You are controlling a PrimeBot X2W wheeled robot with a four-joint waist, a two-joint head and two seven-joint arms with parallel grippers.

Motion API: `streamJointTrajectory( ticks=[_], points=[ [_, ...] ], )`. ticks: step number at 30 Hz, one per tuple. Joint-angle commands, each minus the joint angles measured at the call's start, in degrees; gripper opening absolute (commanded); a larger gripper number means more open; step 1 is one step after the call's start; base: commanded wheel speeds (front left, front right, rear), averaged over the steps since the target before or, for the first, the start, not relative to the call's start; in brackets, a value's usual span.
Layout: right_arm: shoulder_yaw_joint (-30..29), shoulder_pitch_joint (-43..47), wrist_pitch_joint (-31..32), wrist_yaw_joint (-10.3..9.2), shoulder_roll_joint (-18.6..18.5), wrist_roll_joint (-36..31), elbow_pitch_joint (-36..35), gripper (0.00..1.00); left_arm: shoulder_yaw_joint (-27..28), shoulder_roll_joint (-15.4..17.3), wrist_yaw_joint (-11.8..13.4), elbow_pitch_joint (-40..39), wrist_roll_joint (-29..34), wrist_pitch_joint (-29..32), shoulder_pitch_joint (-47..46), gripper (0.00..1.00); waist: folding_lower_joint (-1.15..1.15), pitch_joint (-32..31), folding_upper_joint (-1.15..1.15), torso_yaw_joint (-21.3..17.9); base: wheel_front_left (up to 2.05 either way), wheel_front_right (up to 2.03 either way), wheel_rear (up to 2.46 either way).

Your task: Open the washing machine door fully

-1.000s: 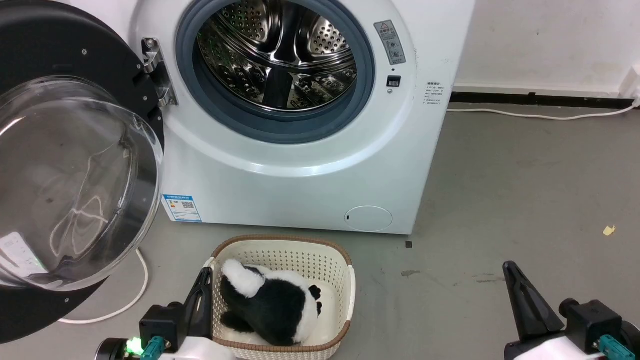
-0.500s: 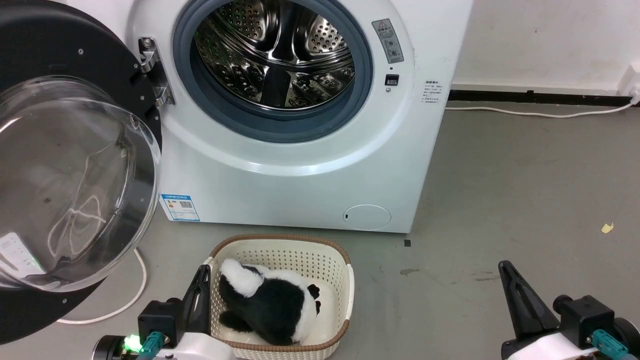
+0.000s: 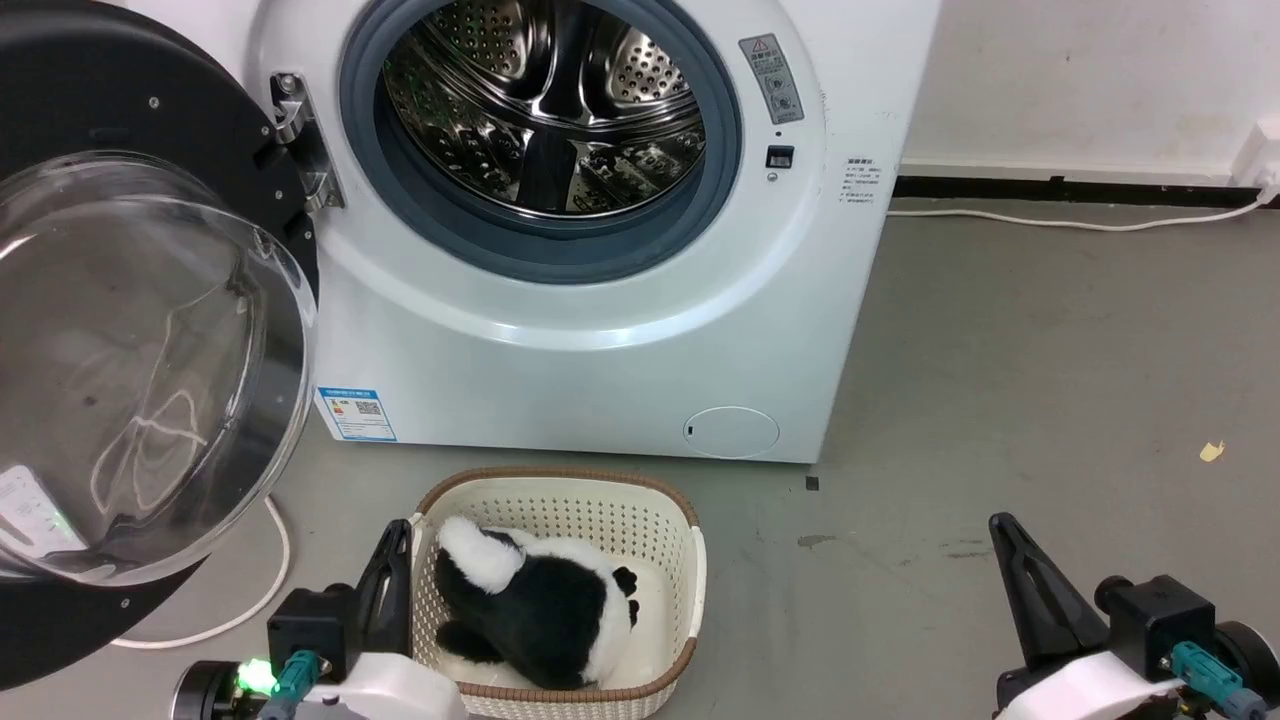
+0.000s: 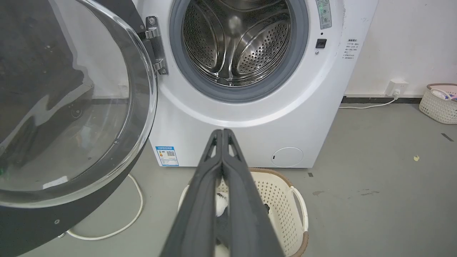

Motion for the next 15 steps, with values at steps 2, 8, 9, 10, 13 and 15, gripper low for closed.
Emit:
streamJointTrajectory(
  ticks=[2, 8, 9, 10, 13, 15],
  points=[
    [0.2, -1.0, 0.4, 0.04, 0.2, -0.3, 0.1, 0.00, 0.3, -0.3, -0.4, -0.3, 0.7, 0.4, -0.8, 0.00, 0.00, 0.0, 0.00, 0.0, 0.00, 0.00, 0.00],
    [0.4, -1.3, 1.1, 0.05, 0.2, -0.5, 0.2, 0.00, 0.8, -0.5, -0.7, -0.7, 1.2, 1.1, -1.0, 0.00, 0.00, 0.1, 0.00, -0.1, 0.00, 0.00, 0.00],
    [0.4, -1.4, 1.2, 0.05, 0.2, -0.5, 0.2, 0.00, 0.9, -0.6, -0.7, -0.7, 1.3, 1.2, -1.0, 0.00, 0.00, 0.1, 0.00, -0.2, 0.00, 0.00, 0.00],
    [0.5, -1.5, 1.3, 0.05, 0.2, -0.6, 0.3, 0.00, 1.0, -0.6, -0.8, -0.8, 1.4, 1.3, -1.0, 0.00, 0.00, 0.1, 0.00, -0.2, 0.00, 0.00, 0.00],
    [0.5, -1.7, 1.6, 0.05, 0.2, -0.7, 0.3, 0.00, 1.3, -0.7, -0.9, -1.0, 1.7, 1.6, -1.1, 0.00, 0.00, 0.2, 0.00, -0.2, 0.00, 0.00, 0.00],
    [0.6, -1.8, 1.9, 0.05, 0.2, -0.8, 0.3, 0.00, 1.5, -0.8, -1.0, -1.1, 1.9, 1.9, -1.1, 0.00, 0.00, 0.2, 0.00, -0.3, 0.00, 0.00, 0.00]
  ],
)
